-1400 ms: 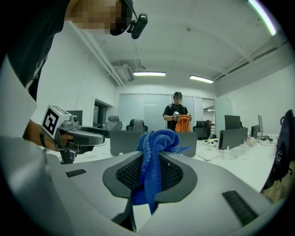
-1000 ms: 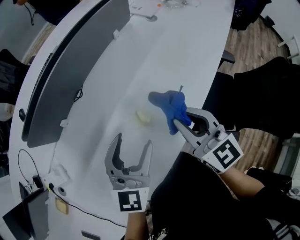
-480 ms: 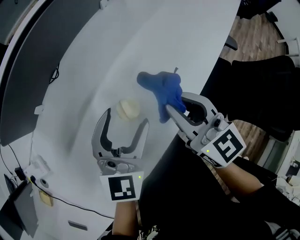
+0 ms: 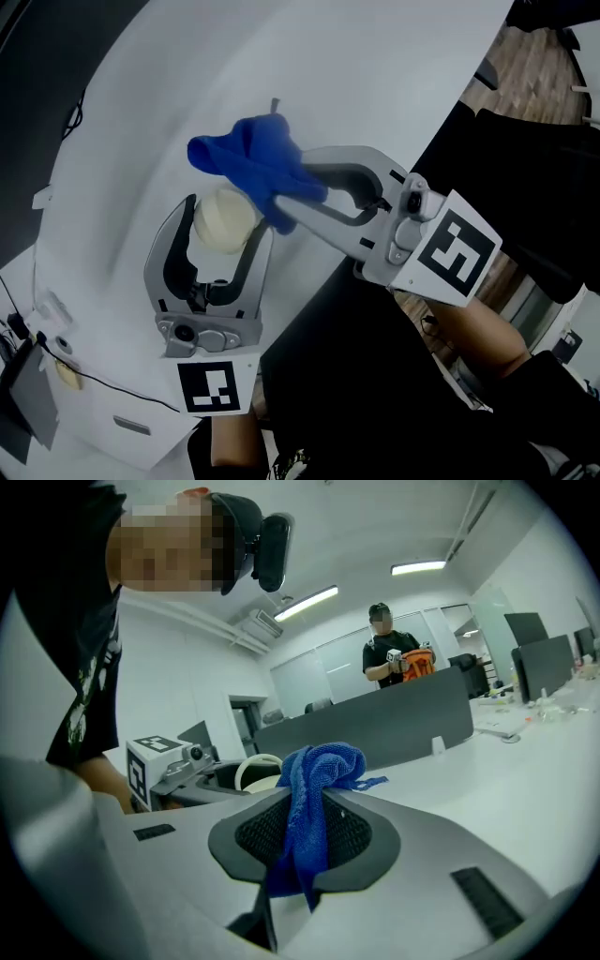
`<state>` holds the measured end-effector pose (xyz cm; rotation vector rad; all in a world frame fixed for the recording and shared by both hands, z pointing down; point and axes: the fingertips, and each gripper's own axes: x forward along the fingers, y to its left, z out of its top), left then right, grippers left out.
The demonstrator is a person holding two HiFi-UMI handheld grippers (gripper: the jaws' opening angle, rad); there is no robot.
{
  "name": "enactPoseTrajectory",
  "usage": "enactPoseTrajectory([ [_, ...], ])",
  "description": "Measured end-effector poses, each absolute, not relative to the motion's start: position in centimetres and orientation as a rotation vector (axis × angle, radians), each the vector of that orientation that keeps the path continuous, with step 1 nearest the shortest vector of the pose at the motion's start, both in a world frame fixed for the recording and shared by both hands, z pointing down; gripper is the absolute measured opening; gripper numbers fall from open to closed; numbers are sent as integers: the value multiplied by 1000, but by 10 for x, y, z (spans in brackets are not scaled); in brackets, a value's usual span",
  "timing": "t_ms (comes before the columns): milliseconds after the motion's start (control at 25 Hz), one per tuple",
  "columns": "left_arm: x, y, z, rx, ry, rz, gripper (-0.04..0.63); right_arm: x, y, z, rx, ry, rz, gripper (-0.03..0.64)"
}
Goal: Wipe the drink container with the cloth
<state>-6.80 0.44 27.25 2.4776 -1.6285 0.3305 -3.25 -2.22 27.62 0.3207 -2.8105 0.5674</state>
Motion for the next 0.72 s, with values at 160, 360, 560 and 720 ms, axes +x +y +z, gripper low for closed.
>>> enactPoseTrajectory([
  [160,-62,10,265,2591,-1507,311,276,-40,-16,270,148,-2856,647,66],
  [360,-48,17,254,2745,-1288,244,276,-27,-9,307,126,-2719,611,64],
  [560,-51,11,257,2762,-1228,209,276,-36,-17,371,187,-2465,592,57],
  [720,-51,10,257,2754,-1225,184,276,-36,-13,408,160,-2298,470,55],
])
